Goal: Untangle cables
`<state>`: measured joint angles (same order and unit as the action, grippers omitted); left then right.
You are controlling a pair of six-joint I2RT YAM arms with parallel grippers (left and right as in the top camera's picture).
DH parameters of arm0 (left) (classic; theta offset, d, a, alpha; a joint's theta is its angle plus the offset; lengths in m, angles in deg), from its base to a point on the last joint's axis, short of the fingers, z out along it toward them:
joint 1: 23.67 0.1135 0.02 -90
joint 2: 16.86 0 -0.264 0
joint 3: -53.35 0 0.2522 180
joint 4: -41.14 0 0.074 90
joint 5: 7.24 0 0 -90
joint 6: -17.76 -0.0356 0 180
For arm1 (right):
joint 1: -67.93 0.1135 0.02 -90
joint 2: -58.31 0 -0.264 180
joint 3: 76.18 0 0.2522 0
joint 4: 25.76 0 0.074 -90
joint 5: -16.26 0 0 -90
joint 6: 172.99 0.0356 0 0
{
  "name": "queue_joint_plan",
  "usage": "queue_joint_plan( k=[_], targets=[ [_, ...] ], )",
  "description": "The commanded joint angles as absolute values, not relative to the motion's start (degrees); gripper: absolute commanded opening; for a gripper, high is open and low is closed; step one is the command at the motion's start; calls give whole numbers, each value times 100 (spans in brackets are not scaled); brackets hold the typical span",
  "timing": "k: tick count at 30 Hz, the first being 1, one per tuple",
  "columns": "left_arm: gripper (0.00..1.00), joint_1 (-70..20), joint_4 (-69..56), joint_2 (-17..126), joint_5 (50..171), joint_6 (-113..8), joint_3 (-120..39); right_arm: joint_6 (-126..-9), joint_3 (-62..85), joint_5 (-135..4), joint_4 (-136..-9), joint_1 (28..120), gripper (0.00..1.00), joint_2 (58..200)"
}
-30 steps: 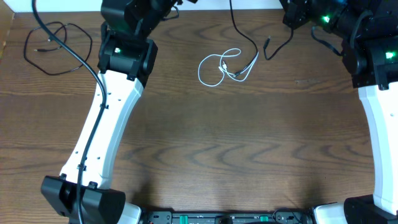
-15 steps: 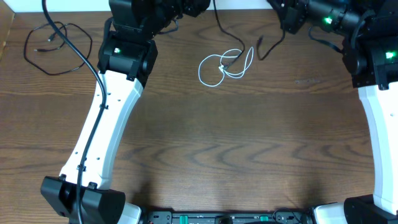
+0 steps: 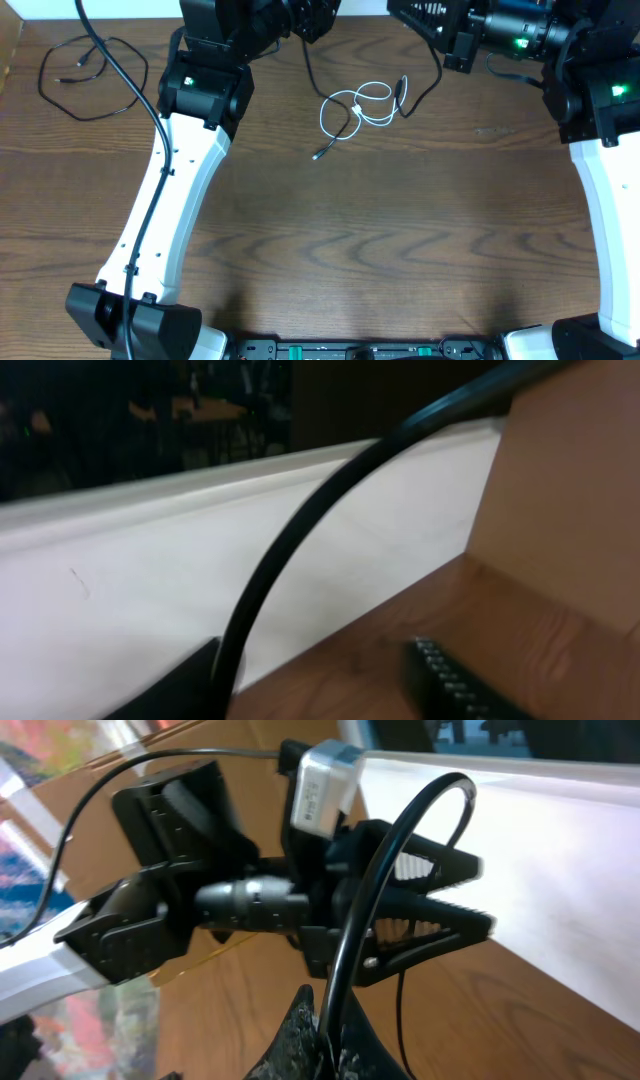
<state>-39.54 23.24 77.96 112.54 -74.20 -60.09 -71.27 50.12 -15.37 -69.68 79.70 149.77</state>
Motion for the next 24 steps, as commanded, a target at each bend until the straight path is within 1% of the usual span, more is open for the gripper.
queue_joint_plan(
  k=[1, 2, 4, 6, 11, 12, 13, 15, 21, 24],
  targets=[
    [38, -3963, 2333, 7744, 11341, -7590, -6039, -7057, 5077, -1358, -6954, 8003, 1, 14929],
    [33, -3963, 2335, 7744, 11341, -7590, -6039, -7057, 5077, -1358, -6954, 8003, 1, 14929],
    [26, -3963, 2335, 7744, 11341, -7590, -6039, -7057, 5077, -1358, -6954, 8003, 1, 14929],
    [23, -3963, 2337, 7744, 11341, -7590, -6039, -7057, 5077, -1356, -6957, 8003, 1, 14929],
    [23, -3963, 2337, 7744, 11341, -7590, -6039, -7057, 5077, -1356, -6976, 8003, 1, 14929],
    [21, -3963, 2339, 7744, 11341, -7590, -6039, -7059, 5077, -1356, -6976, 8003, 1, 14929],
    [13, -3963, 2339, 7744, 11341, -7588, -6039, -7057, 5077, -1356, -6976, 8003, 1, 14929],
    [8, -3963, 2361, 7744, 11341, -7588, -6039, -7059, 5077, -1356, -6976, 8003, 1, 14929],
    [8, -3961, 2516, 7744, 11341, -7579, -6039, -7085, 5077, -1393, -6978, 7997, 1, 14929],
    [7, -3930, 2704, 7742, 11339, -7385, -6039, -7109, 5077, -1758, -7136, 7992, 1, 14929]
  ],
)
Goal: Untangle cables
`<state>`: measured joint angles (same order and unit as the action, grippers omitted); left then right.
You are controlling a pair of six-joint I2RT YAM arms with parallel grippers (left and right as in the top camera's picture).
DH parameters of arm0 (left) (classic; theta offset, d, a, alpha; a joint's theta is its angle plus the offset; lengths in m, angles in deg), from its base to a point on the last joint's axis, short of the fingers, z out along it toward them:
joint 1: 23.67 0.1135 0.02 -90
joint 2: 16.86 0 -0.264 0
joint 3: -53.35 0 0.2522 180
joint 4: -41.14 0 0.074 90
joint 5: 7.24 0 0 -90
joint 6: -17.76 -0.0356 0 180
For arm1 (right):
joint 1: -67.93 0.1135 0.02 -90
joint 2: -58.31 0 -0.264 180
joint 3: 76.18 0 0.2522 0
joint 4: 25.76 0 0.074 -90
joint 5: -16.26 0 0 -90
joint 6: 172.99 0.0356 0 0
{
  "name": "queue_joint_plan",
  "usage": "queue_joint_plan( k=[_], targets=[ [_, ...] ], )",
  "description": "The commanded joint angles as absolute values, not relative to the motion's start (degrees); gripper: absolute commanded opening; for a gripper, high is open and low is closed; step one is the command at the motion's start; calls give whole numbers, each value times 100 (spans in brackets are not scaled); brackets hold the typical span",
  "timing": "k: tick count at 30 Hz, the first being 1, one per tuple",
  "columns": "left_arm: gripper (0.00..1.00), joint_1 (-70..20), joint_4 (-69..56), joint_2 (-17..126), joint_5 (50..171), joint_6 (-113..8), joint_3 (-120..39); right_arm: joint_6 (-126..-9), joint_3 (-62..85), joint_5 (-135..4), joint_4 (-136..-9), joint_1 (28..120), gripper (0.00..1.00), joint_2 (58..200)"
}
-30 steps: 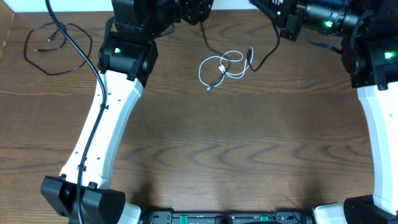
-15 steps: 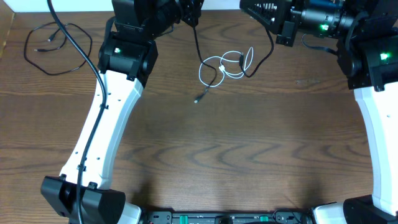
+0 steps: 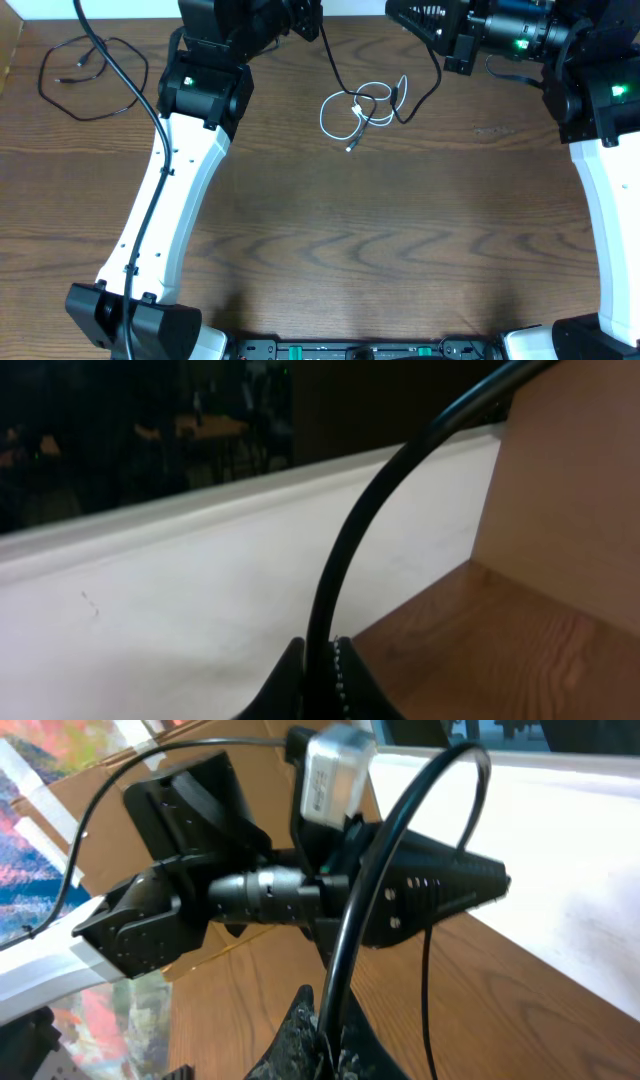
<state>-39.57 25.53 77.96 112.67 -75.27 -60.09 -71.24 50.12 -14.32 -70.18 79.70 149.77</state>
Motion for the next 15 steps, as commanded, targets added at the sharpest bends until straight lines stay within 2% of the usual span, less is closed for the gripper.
queue_joint_plan(
  k=[1, 6, 10, 11, 12, 15],
  targets=[
    [7, -3913, 2772, 7742, 11339, -7300, -6039, -7107, 5077, -1952, -7219, 7992, 1, 14929],
    [7, -3708, 3161, 7742, 11341, -6517, -6039, -7105, 5077, -3312, -7798, 7992, 1, 14929],
    [8, -3371, 3648, 7672, 11341, -5748, -6039, -7105, 5077, -4215, -8222, 7992, 54, 14936],
    [7, -3281, 3760, 7641, 11344, -5641, -6039, -7105, 5077, -4306, -8279, 7992, 71, 14938],
    [7, -3207, 3856, 7604, 11341, -5573, -6039, -7105, 5075, -4361, -8323, 7992, 99, 14940],
    [7, -2947, 4048, 7451, 11341, -5538, -6039, -7107, 5073, -4490, -8421, 7992, 99, 14940]
  ],
)
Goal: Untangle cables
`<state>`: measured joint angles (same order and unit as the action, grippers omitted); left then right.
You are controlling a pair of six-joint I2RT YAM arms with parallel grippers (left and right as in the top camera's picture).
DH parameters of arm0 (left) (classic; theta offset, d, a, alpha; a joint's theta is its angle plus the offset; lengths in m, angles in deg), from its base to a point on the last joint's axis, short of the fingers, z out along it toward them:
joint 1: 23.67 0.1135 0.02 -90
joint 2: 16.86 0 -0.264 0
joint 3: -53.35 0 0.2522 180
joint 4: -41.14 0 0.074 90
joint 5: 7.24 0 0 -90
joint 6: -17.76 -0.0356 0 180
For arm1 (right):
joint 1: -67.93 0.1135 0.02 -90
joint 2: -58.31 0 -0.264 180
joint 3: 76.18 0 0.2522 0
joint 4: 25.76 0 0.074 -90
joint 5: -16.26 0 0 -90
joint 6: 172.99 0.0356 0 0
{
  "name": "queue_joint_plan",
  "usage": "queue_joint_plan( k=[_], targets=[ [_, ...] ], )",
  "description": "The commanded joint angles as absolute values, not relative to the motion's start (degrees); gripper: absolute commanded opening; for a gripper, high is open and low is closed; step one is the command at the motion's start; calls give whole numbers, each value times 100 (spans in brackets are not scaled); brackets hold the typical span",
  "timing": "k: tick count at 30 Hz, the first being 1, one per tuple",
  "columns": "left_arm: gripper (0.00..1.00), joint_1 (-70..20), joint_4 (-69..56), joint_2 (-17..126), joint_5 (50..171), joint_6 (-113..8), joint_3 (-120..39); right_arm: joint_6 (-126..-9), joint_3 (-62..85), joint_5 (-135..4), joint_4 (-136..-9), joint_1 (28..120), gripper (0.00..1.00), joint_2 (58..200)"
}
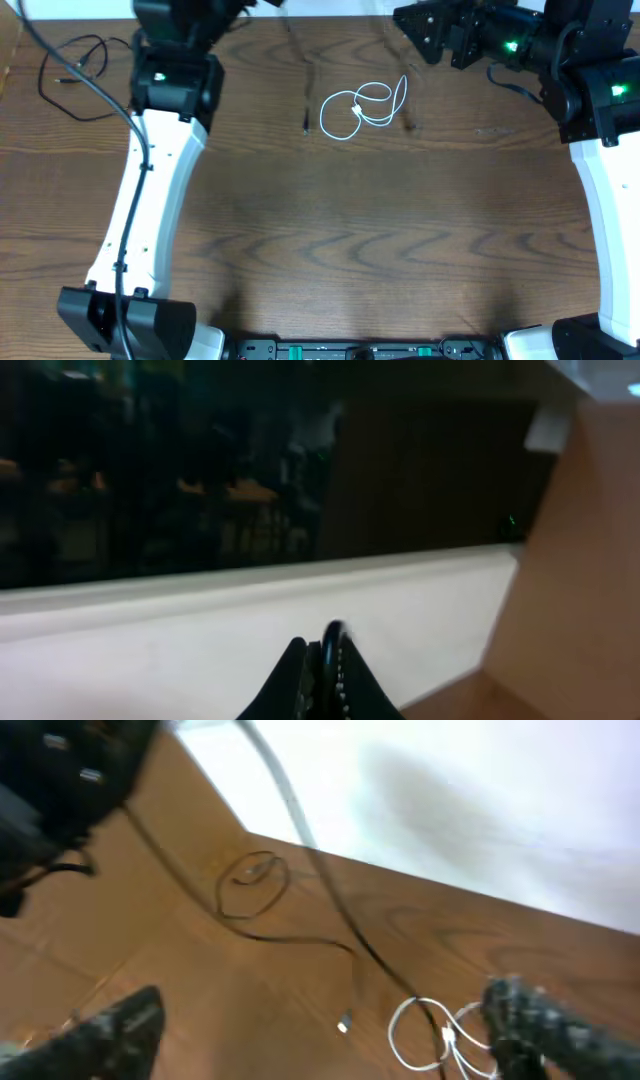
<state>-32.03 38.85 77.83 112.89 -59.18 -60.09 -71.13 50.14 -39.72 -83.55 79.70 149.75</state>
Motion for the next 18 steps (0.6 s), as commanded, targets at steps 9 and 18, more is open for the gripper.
queue_joint_plan(
  k=[9, 18],
  targets=[
    [8, -2007, 4048, 7031, 11339, -5050, -6039, -7107, 5068, -4790, -8526, 7992, 99, 14942],
    [7, -829, 3294, 6983, 11317, -4301, -6039, -7107, 5029, -4956, -8591, 7994, 99, 14942]
  ],
)
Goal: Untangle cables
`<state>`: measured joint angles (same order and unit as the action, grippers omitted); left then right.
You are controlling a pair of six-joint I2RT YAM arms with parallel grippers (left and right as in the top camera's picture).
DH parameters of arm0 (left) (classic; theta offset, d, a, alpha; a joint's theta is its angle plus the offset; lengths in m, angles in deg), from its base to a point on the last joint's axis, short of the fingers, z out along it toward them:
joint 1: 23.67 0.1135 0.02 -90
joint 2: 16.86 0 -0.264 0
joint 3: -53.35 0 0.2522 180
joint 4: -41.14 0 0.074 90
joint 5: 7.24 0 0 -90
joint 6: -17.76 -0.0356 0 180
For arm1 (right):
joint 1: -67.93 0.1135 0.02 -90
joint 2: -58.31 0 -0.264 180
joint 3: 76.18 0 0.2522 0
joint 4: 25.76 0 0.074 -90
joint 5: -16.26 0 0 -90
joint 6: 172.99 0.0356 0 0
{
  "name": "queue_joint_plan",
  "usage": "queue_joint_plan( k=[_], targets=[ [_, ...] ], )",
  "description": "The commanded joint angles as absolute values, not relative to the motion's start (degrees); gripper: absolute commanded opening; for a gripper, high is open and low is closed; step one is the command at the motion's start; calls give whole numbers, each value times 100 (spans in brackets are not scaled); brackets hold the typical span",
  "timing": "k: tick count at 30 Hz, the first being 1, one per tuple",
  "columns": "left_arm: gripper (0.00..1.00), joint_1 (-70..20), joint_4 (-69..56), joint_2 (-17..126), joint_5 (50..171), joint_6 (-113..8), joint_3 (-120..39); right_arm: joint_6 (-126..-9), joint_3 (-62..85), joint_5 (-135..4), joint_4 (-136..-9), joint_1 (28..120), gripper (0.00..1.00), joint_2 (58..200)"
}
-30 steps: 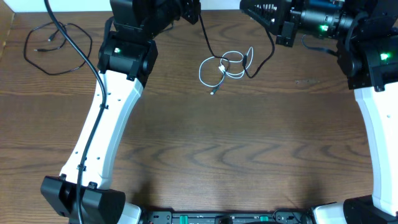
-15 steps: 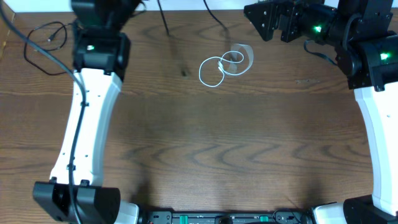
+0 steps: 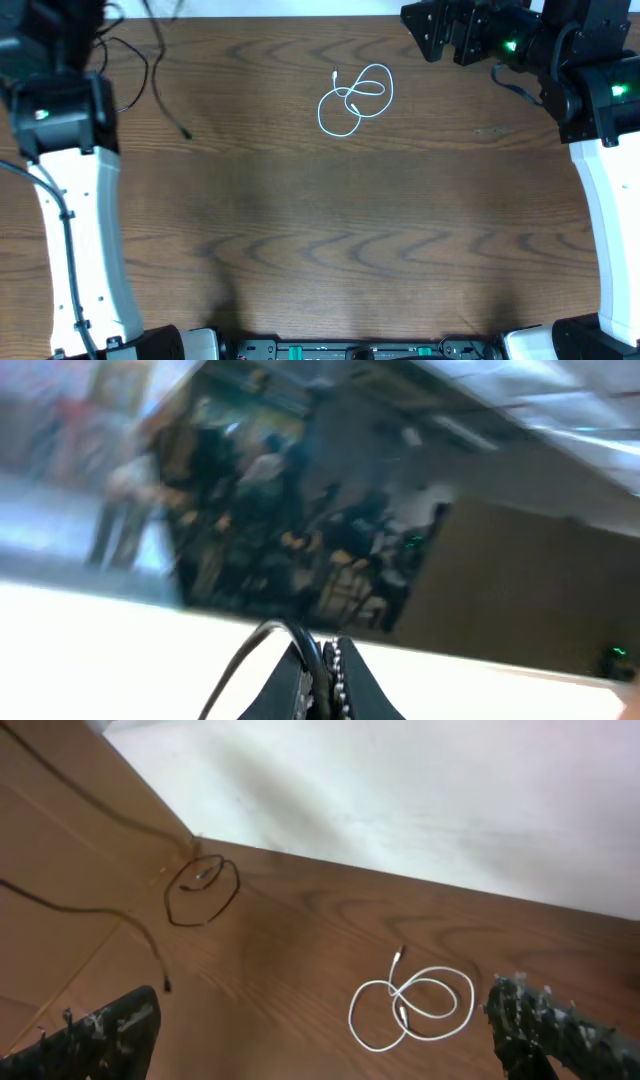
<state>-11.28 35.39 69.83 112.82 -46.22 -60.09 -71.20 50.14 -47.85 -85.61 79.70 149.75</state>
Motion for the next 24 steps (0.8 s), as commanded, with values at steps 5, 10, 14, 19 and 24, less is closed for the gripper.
queue_joint_plan(
  k=[5, 10, 14, 19, 24],
  targets=[
    [7, -317, 2011, 6983, 10061, -4303, -6039, -7127, 5029, -4986, -8651, 7994, 99, 14973],
    [7, -51, 1225, 6983, 8041, -4812, -6039, -7127, 5029, -4986, -8666, 7992, 99, 15041],
    [7, 34, 982, 7020, 6308, -5335, -6037, -7127, 5029, -4988, -8648, 7994, 99, 15119],
    [8, 207, 693, 7093, 5377, -5398, -6037, -7127, 5029, -4991, -8651, 7992, 99, 15198],
    [8, 437, 175, 7154, 5012, -5289, -5972, -7124, 5029, -5222, -8675, 7992, 99, 15275]
  ],
)
